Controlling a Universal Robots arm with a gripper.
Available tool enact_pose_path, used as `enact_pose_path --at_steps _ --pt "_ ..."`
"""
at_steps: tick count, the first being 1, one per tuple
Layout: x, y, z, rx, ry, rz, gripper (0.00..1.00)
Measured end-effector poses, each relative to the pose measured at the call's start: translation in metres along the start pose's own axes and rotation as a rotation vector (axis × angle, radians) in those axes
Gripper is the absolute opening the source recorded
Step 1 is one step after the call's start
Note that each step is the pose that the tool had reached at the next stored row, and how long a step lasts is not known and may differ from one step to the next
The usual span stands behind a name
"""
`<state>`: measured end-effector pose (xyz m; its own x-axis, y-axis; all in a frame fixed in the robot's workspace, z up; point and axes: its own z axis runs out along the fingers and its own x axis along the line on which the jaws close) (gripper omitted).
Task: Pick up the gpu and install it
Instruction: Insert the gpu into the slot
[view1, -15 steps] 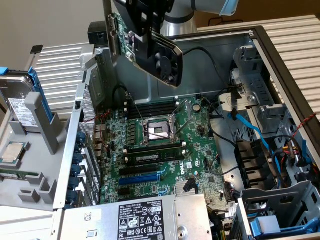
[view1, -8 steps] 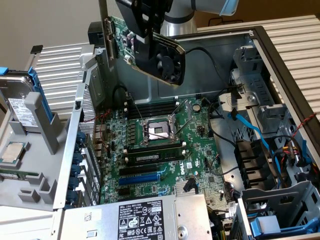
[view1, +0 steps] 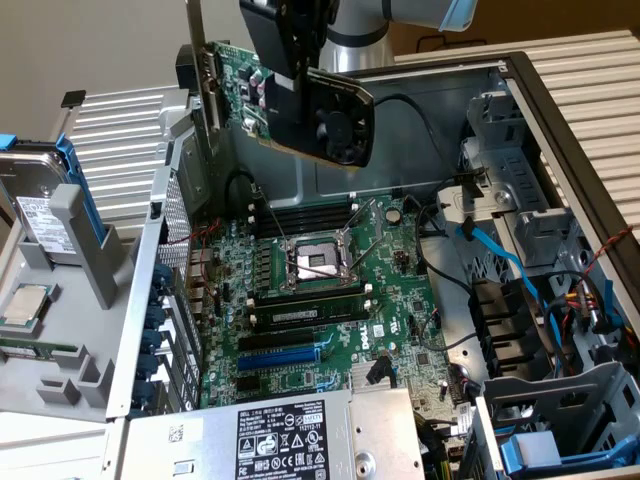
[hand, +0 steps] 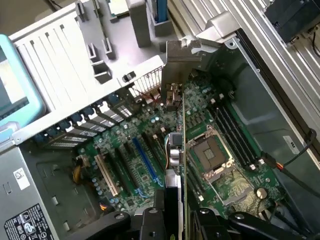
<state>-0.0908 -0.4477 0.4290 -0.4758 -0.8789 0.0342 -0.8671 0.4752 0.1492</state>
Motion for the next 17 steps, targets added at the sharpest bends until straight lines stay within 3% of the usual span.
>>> enact_pose_path --at_steps 14,17 --pt "-0.0001 -0.0003 0.0010 0.0083 0.0350 -0.233 0.27" --pt "-0.0002 -0.0005 0.0024 0.0196 0.0377 -0.273 0.27"
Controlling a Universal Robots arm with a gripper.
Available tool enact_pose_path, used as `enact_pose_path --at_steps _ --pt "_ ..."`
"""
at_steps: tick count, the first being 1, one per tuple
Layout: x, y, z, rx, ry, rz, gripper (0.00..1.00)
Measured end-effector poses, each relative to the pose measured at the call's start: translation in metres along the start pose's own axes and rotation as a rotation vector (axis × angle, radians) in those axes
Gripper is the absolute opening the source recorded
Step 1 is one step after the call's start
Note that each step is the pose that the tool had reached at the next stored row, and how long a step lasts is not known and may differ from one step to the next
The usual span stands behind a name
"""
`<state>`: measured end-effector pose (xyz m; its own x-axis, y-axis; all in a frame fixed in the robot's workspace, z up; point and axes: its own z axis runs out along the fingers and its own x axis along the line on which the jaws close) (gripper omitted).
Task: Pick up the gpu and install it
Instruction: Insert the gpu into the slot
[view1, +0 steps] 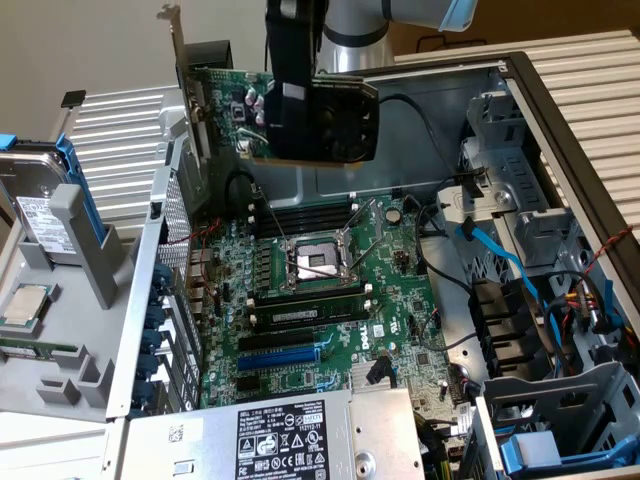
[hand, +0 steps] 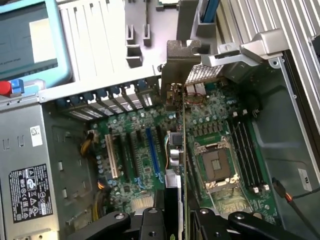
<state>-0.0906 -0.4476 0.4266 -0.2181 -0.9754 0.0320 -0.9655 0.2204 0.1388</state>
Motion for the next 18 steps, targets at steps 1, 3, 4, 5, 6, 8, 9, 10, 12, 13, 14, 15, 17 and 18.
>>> enact_pose_path --at_steps 1,3,4,5,6,8,9,10,12,13,14,15,17,18 --pt "-0.0001 -0.0001 0.0006 0.0055 0.0010 -0.012 0.27" --pt "-0.0005 -0.0002 0.0018 0.0167 0.0034 -0.037 0.27" --pt "-0.0008 -0.0002 0.0025 0.0202 0.0049 -0.047 0.27" --pt "-0.0012 -0.0003 0.0032 0.0216 0.0065 -0.055 0.27" --pt "-0.0015 -0.0003 0.0037 0.0222 0.0080 -0.061 0.27" --pt "-0.0028 -0.0001 0.0049 0.0241 0.0106 -0.075 0.27" --pt "-0.0036 0.0000 0.0054 0.0248 0.0121 -0.081 0.27" --pt "-0.0042 0.0001 0.0058 0.0252 0.0133 -0.087 0.27" --pt "-0.0047 -0.0001 0.0065 0.0259 0.0155 -0.100 0.27" --pt "-0.0049 -0.0002 0.0068 0.0261 0.0165 -0.106 0.27" --pt "-0.0054 -0.0002 0.0072 0.0264 0.0176 -0.113 0.27" --pt "-0.0060 -0.0001 0.0076 0.0269 0.0183 -0.119 0.27" --pt "-0.0069 -0.0005 0.0081 0.0273 0.0194 -0.129 0.27" --pt "-0.0072 -0.0006 0.0082 0.0274 0.0197 -0.131 0.27"
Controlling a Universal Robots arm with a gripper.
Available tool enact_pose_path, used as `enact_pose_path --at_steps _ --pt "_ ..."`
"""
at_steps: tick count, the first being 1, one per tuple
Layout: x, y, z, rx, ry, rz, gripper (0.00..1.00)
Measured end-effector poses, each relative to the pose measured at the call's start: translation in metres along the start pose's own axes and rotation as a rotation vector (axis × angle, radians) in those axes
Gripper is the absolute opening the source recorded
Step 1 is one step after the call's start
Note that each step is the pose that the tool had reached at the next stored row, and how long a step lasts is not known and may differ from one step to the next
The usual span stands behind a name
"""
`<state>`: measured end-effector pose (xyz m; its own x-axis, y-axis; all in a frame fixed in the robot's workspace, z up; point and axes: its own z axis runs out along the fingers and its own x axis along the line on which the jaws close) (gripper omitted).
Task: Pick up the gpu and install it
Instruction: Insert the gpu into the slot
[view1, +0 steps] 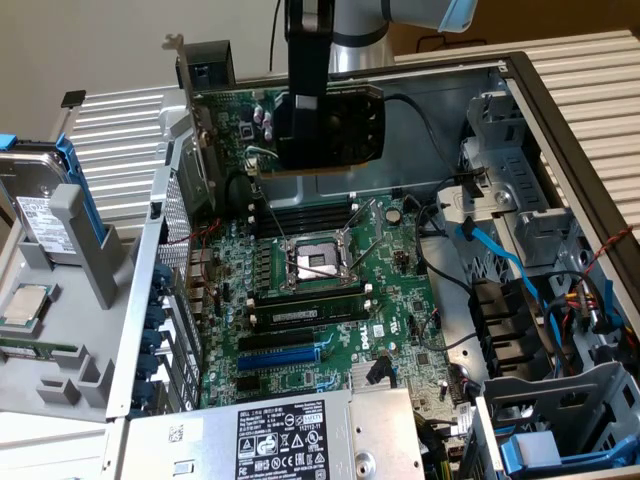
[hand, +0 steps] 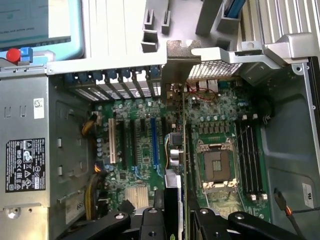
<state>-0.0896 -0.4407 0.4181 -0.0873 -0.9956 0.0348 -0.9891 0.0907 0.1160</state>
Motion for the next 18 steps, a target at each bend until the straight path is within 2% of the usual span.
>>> enact_pose_path --at_steps 18 --pt "-0.014 -0.0003 0.0026 0.0020 0.0022 -0.005 0.27"
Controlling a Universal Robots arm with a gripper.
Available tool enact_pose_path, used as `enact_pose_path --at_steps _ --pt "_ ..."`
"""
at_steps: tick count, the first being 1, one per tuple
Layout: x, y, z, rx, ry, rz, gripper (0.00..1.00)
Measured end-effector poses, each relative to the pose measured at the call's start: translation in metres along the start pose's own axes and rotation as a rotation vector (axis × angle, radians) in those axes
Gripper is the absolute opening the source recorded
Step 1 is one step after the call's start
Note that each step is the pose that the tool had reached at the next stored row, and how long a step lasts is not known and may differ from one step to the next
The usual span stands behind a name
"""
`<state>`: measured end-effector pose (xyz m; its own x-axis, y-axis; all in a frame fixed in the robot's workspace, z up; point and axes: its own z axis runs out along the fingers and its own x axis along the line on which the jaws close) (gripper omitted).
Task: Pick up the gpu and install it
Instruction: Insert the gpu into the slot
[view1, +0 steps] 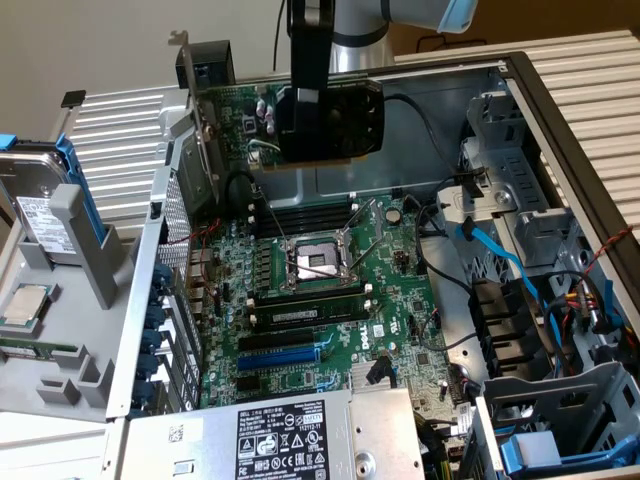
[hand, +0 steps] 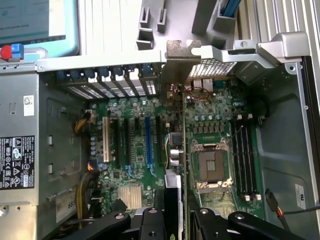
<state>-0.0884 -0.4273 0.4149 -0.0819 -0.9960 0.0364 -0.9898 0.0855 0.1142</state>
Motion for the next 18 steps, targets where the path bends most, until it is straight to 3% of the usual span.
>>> enact_pose_path --at_steps 6,18 --pt "-0.0071 0.0004 0.0015 0.0001 0.0004 -0.001 0.27" --pt "-0.0081 0.0010 0.0018 0.0009 0.0029 -0.001 0.27"
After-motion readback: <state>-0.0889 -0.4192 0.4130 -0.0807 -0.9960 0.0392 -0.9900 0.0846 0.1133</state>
